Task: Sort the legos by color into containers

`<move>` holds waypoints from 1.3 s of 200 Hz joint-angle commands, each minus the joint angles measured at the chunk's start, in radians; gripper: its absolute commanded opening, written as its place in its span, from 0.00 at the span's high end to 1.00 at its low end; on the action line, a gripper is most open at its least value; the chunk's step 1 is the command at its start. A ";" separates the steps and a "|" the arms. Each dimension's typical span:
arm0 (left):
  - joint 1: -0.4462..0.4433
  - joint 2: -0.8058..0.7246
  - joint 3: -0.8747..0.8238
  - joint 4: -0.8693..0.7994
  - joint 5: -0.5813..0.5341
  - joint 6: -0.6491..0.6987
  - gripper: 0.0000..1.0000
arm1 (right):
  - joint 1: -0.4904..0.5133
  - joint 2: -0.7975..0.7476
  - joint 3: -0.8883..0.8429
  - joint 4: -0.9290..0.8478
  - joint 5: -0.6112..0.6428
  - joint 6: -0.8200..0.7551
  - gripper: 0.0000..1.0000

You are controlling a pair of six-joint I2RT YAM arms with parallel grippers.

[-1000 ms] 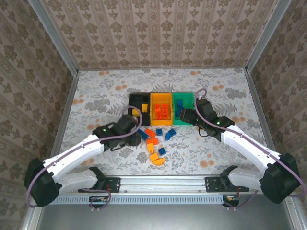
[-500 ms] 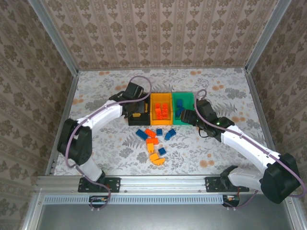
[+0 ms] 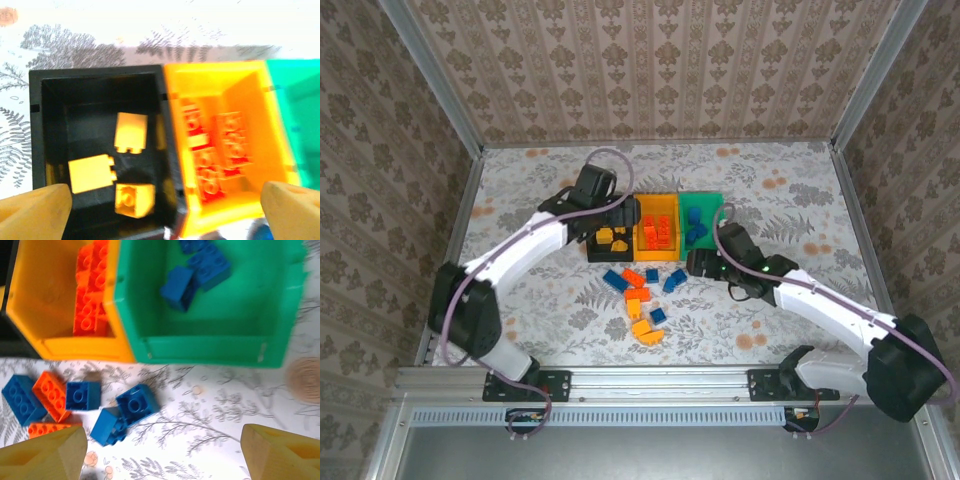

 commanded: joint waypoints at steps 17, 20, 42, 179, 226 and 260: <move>-0.108 -0.229 -0.162 0.025 -0.050 -0.046 0.00 | 0.128 0.109 0.001 0.076 0.078 0.112 0.18; -0.117 -0.245 -0.179 0.026 -0.058 -0.052 0.00 | 0.137 0.117 0.001 0.080 0.091 0.123 0.18; -0.156 -0.369 -0.315 0.025 -0.111 -0.105 0.00 | 0.187 0.186 0.039 0.076 0.151 0.185 0.19; -0.170 -0.620 -0.566 0.036 -0.124 -0.212 0.00 | 0.225 0.463 0.142 0.029 0.182 0.317 0.53; -0.169 -0.615 -0.571 0.044 -0.107 -0.213 0.00 | 0.224 0.362 0.048 0.019 0.183 0.321 0.71; -0.165 -0.609 -0.574 0.039 -0.080 -0.207 0.00 | 0.223 0.215 -0.012 -0.007 0.151 0.284 0.79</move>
